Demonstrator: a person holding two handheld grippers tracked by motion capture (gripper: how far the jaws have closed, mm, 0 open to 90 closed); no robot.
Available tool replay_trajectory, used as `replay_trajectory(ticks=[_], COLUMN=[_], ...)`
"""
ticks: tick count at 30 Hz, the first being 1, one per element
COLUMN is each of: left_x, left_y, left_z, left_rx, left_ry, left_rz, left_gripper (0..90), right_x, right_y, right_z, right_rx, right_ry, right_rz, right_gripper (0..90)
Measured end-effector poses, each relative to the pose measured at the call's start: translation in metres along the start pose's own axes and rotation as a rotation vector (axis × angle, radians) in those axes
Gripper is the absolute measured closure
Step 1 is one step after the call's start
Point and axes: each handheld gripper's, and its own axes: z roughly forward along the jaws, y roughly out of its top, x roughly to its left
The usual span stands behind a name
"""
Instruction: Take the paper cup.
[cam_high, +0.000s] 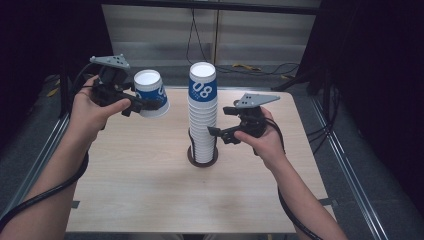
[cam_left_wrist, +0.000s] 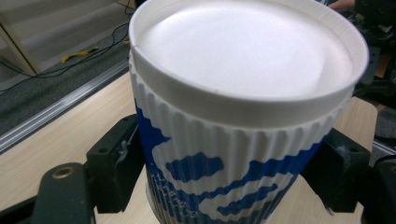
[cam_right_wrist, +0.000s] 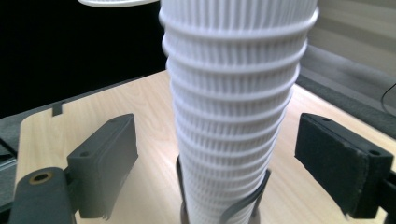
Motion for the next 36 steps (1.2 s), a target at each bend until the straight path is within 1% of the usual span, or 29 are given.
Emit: replay_trajectory(ticks=[2, 3, 4, 5, 6, 7, 11, 12, 14, 15, 21, 23, 30, 35, 36], left_x=[0.0, 0.0, 0.0, 0.0, 0.0, -0.001, -0.004, -0.005, -0.007, -0.01, -0.015, -0.019, -0.027, -0.036, -0.04], left_y=[-0.005, -0.01, -0.01, -0.013, -0.015, -0.02, -0.03, -0.032, -0.034, -0.038, -0.043, -0.046, -0.051, -0.055, -0.057], left_z=[0.002, 0.004, 0.004, 0.006, 0.008, 0.011, 0.018, 0.02, 0.021, 0.024, 0.03, 0.035, 0.044, 0.051, 0.053], left_rx=[0.006, 0.012, 0.012, 0.017, 0.016, 0.023, 0.021, 0.023, 0.032, 0.034, 0.045, 0.054, 0.06, 0.067, 0.071], left_ry=[-0.002, -0.002, -0.002, -0.003, -0.007, -0.013, -0.034, -0.036, -0.036, -0.047, -0.065, -0.079, -0.104, -0.122, -0.127], left_rz=[-0.001, -0.003, -0.003, -0.003, -0.005, -0.002, -0.011, -0.005, -0.007, -0.004, 0.009, 0.014, 0.018, 0.032, 0.038], left_gripper=[21.5, 21.5, 21.5, 21.5, 21.5, 21.5, 21.5, 21.5, 21.5, 21.5, 21.5, 21.5, 21.5, 21.5, 21.5], right_x=[0.002, 0.004, 0.004, 0.006, 0.006, 0.008, 0.013, 0.014, 0.016, 0.018, 0.021, 0.022, 0.024, 0.026, 0.029], right_y=[-0.005, -0.01, -0.01, -0.014, -0.014, -0.018, -0.025, -0.027, -0.031, -0.033, -0.04, -0.044, -0.051, -0.054, -0.055], right_z=[0.0, -0.001, -0.001, -0.002, -0.002, -0.001, 0.0, 0.001, 0.003, 0.004, 0.009, 0.012, 0.015, 0.016, 0.017], right_rx=[0.004, 0.002, 0.002, -0.002, -0.002, 0.003, 0.009, 0.011, 0.009, 0.011, 0.024, 0.03, 0.034, 0.032, 0.029], right_ry=[0.003, 0.014, 0.014, 0.014, 0.014, 0.024, 0.028, 0.031, 0.041, 0.045, 0.053, 0.059, 0.07, 0.083, 0.094], right_rz=[-0.002, 0.001, 0.001, -0.002, -0.002, 0.006, -0.001, -0.005, -0.004, -0.005, -0.004, 0.0, 0.007, 0.005, 0.003], right_gripper=[12.6, 12.6, 12.6, 12.7, 12.7, 12.7, 12.7, 12.8, 12.7, 12.8, 12.7, 12.7, 12.7, 12.7, 12.7])
